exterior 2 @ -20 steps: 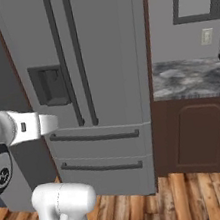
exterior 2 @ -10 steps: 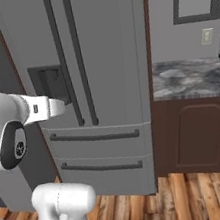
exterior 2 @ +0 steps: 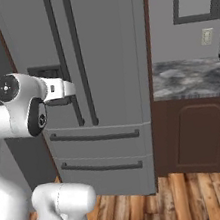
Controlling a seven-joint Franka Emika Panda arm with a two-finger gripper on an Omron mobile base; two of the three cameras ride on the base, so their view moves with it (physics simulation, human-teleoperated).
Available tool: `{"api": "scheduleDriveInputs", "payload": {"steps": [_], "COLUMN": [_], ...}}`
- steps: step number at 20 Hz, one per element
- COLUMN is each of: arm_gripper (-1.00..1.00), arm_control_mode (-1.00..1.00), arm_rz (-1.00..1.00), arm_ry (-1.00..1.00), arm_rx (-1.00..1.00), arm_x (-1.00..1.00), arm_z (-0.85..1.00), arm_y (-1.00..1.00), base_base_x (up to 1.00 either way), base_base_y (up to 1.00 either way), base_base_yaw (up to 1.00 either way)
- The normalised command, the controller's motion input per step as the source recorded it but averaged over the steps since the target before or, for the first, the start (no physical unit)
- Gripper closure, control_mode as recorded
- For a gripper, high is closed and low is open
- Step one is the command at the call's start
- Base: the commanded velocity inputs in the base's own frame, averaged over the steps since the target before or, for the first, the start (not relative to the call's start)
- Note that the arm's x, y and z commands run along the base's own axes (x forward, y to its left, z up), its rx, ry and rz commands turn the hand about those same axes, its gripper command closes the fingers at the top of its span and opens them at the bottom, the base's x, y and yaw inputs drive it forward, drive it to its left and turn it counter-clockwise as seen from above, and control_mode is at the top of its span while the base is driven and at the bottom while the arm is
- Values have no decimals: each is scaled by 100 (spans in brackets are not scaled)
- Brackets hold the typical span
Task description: Take the cupcakes from the fridge and place them on the empty tray on the dining counter.
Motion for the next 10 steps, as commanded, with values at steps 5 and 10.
{"api": "scheduleDriveInputs", "payload": {"steps": [5,10], "arm_gripper": [-100,-100], "arm_control_mode": [-100,-100], "arm_rz": [0,0], "arm_ry": [0,-2], "arm_rx": [0,0], "arm_x": [98,88], "arm_z": [0,-6], "arm_y": [12,6], "base_base_x": [0,0], "base_base_y": [0,0], "base_base_yaw": [0,0]}}
